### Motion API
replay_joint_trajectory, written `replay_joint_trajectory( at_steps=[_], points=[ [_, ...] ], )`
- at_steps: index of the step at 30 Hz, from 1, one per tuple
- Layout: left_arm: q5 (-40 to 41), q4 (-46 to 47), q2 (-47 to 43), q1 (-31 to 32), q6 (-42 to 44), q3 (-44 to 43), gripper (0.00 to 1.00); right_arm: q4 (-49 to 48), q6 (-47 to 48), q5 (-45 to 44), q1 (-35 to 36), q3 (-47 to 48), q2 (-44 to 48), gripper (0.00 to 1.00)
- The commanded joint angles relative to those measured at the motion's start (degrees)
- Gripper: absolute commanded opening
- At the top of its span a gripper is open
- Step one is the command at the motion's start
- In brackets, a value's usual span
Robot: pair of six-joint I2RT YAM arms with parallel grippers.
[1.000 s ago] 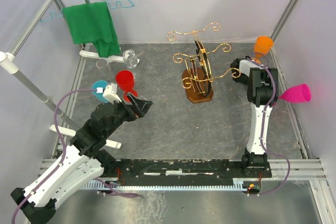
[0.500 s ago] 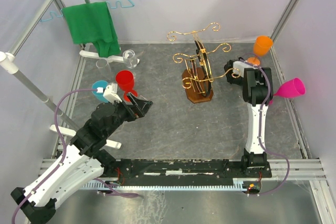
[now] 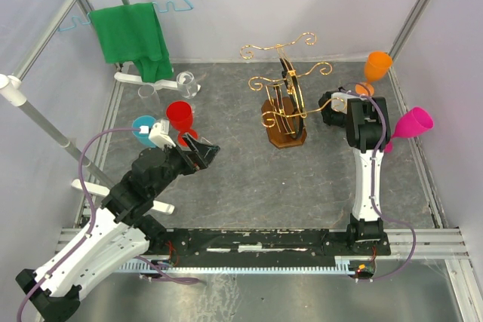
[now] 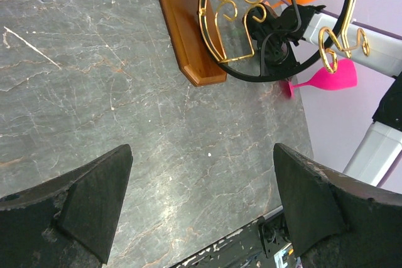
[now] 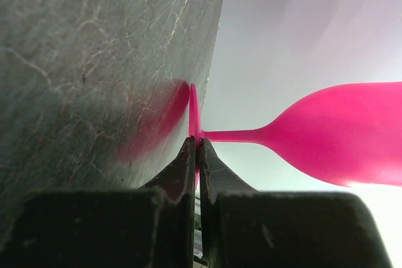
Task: Take the wine glass off the wine glass rack
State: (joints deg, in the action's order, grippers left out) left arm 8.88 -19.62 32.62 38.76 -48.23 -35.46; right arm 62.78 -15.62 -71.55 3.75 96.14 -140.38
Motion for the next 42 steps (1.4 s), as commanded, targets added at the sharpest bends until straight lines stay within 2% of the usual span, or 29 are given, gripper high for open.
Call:
replay_joint_trajectory(
  at_steps=[1,12,25,37,42],
  points=[
    [-0.1,2.0,0.1,0.2,-2.0,0.2,0.99,-3.7,1.5,6.5,1.0,-1.9,2.8,0.07],
    [-0.5,2.5,0.2,0.2,-2.5,0.7,0.99,-6.4,3.4,12.7,2.6,-5.4,6.7,0.25],
    [-0.9,2.8,0.2,0.2,-2.9,1.0,0.99,-7.1,6.1,24.9,3.0,-7.1,11.3,0.36],
    [-0.2,2.0,-0.4,0.2,-2.8,0.8,0.99,-5.1,6.8,44.1,3.0,-6.2,14.3,0.48],
    [-0.1,1.7,-1.0,0.2,-3.1,0.8,0.99,-4.2,8.8,55.8,2.6,-4.8,15.1,0.5]
  ],
)
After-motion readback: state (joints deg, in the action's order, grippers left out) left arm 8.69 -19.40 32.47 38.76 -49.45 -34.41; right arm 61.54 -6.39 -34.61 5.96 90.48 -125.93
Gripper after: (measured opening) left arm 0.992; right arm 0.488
